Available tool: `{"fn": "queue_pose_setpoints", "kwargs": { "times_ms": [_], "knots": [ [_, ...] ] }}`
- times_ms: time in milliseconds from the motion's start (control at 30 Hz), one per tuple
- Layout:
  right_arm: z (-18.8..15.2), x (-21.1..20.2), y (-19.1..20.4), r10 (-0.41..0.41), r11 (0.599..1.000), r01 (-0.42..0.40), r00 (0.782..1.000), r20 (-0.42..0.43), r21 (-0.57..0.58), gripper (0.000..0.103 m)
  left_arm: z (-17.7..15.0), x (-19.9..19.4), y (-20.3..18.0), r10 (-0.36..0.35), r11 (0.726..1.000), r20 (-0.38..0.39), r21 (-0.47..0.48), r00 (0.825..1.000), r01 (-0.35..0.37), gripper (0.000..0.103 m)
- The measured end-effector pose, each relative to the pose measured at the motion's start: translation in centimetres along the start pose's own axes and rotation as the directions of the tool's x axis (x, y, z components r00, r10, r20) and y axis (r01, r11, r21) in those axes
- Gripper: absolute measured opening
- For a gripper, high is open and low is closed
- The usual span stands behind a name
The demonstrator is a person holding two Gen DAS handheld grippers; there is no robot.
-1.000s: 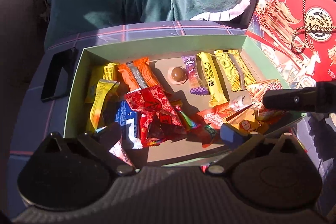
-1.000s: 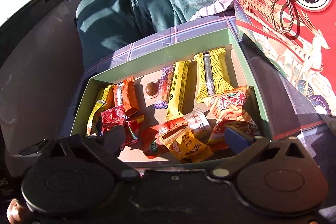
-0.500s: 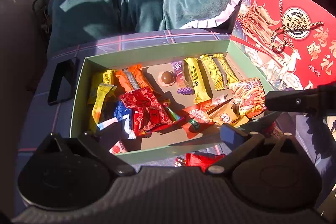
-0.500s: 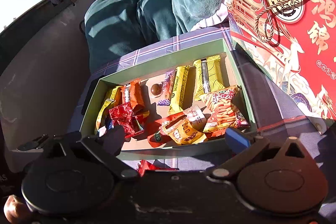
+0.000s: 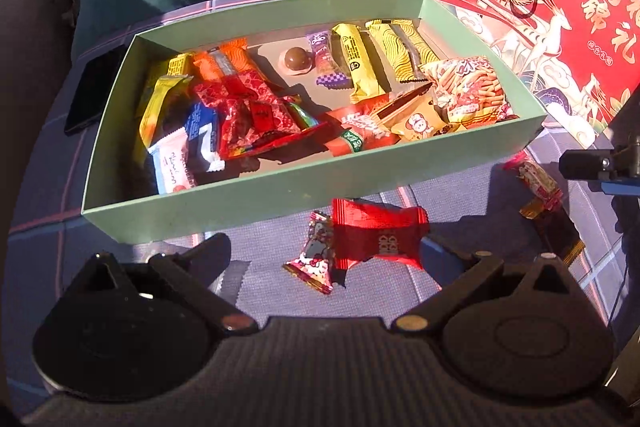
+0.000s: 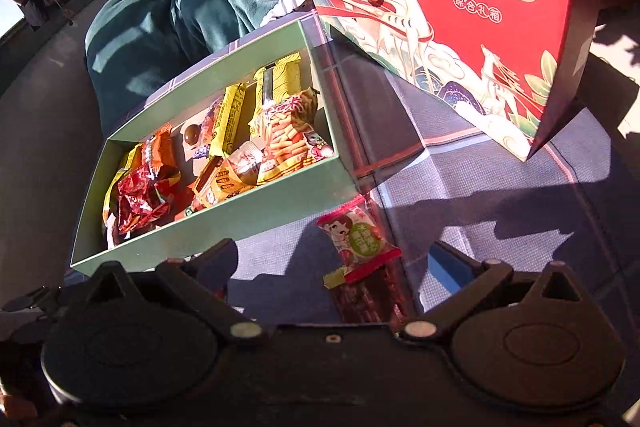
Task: Organize snacks
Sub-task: 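Grasp the red square candy with the left tool while the right tool grasps the cartoon-print packet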
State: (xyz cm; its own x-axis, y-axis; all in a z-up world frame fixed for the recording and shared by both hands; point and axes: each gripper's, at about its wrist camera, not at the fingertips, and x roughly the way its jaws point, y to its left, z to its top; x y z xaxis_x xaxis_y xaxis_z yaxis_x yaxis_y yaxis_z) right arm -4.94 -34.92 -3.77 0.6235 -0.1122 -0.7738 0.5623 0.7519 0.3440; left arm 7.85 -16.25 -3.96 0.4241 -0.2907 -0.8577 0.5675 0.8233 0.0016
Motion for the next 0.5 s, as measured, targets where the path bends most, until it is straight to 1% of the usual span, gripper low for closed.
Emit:
{"fn": "queue_pose_setpoints", "kwargs": {
  "times_ms": [67, 133, 167, 200, 233, 333, 367, 400, 433, 467, 500],
  "knots": [
    [-0.1, 0.5, -0.3, -0.031, 0.999, 0.031, 0.999, 0.019, -0.008, 0.102, -0.1, 0.6, -0.1, 0.003, 1.0, -0.015, 0.007, 1.0, -0.003, 0.103],
    [-0.1, 1.0, -0.2, -0.064, 0.997, 0.065, 0.998, 0.03, -0.039, 0.093, -0.1, 1.2, -0.2, 0.005, 1.0, -0.031, 0.012, 1.0, -0.004, 0.103],
    [0.0, 1.5, -0.2, -0.071, 0.996, 0.073, 0.997, 0.028, -0.059, 0.092, 0.0, 1.5, -0.2, 0.005, 1.0, -0.039, 0.014, 0.999, -0.005, 0.103],
    [0.0, 1.8, -0.1, -0.071, 0.995, 0.073, 0.997, 0.026, -0.073, 0.088, 0.0, 1.7, -0.2, 0.006, 1.0, -0.044, 0.015, 0.999, -0.005, 0.103],
    [0.0, 2.5, 0.1, -0.065, 0.993, 0.066, 0.998, 0.019, -0.096, 0.08, 0.1, 2.0, -0.3, 0.005, 1.0, -0.05, 0.017, 0.999, -0.004, 0.103],
    [0.1, 4.1, 0.6, -0.074, 0.986, 0.074, 0.997, 0.005, -0.147, 0.07, 0.4, 2.6, -0.5, 0.001, 1.0, -0.06, 0.026, 0.998, 0.001, 0.103],
    [0.1, 4.6, 0.7, -0.079, 0.984, 0.079, 0.997, 0.003, -0.161, 0.068, 0.5, 2.8, -0.7, -0.002, 0.999, -0.062, 0.034, 0.998, 0.004, 0.103],
    [0.0, 5.1, 0.7, -0.084, 0.982, 0.083, 0.996, -0.003, -0.172, 0.064, 0.7, 3.0, -1.0, -0.003, 0.999, -0.062, 0.043, 0.998, 0.006, 0.102],
    [-0.1, 5.6, 0.8, -0.087, 0.98, 0.083, 0.996, -0.012, -0.18, 0.053, 0.8, 3.2, -1.2, -0.004, 0.999, -0.061, 0.054, 0.998, 0.007, 0.102],
    [-0.2, 5.7, 1.0, -0.1, 0.975, 0.099, 0.995, 0.004, -0.198, 0.048, 0.9, 3.3, -1.4, -0.005, 0.998, -0.06, 0.066, 0.998, 0.009, 0.102],
    [-0.3, 5.7, 1.2, -0.099, 0.971, 0.098, 0.995, 0.007, -0.218, 0.031, 1.1, 3.6, -1.9, -0.011, 0.996, -0.057, 0.084, 0.998, 0.015, 0.102]
  ]
}}
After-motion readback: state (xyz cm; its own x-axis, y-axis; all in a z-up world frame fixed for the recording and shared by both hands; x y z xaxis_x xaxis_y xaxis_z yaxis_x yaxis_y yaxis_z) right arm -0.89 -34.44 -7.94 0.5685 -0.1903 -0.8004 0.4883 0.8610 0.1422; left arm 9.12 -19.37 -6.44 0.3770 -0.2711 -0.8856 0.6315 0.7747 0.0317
